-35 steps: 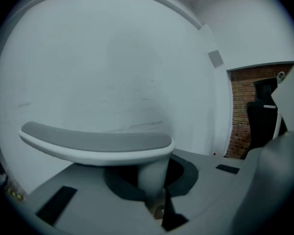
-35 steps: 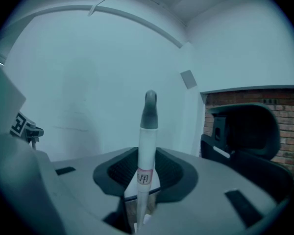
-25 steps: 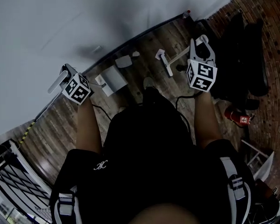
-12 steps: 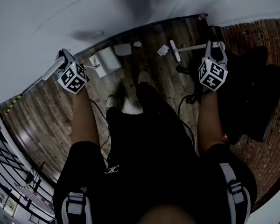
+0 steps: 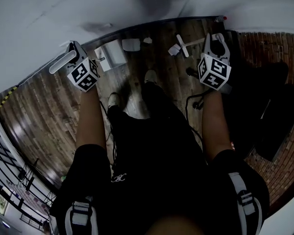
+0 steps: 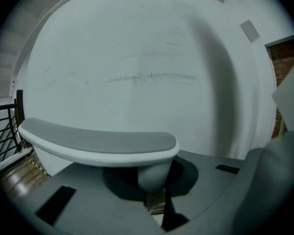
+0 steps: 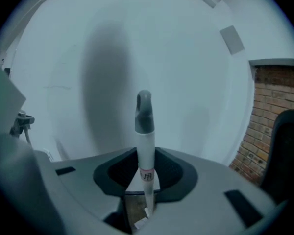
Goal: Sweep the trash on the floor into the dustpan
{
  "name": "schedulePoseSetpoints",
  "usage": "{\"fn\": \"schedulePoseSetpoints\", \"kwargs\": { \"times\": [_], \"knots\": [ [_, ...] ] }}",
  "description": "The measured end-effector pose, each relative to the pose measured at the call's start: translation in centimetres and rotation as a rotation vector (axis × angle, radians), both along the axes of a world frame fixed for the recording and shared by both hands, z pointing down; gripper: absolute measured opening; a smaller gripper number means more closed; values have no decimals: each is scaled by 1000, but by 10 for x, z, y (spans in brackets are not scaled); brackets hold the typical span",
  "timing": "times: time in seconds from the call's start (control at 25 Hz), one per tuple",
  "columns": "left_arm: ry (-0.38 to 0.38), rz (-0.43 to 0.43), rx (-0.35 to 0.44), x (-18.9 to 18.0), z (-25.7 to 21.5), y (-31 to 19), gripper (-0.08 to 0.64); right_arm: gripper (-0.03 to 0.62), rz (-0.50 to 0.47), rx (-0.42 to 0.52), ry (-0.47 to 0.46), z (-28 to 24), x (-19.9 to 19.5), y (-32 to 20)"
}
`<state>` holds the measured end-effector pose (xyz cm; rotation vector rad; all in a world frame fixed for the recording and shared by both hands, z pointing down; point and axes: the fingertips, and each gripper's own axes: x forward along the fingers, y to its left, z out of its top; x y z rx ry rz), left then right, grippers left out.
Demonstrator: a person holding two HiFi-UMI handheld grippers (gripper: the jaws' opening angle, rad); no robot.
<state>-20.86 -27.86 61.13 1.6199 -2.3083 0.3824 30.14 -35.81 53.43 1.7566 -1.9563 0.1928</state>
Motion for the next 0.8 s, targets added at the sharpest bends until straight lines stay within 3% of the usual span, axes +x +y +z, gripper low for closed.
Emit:
{"fn": "schedulePoseSetpoints", "kwargs": {
  "times": [0.36, 0.8],
  "knots": [
    [47, 47, 8, 4, 5, 5, 41, 121, 27, -37, -154, 1, -73, -11],
    [83, 87, 24, 3, 8, 18, 52, 124, -172, -113, -310, -10, -211, 19]
  ]
}}
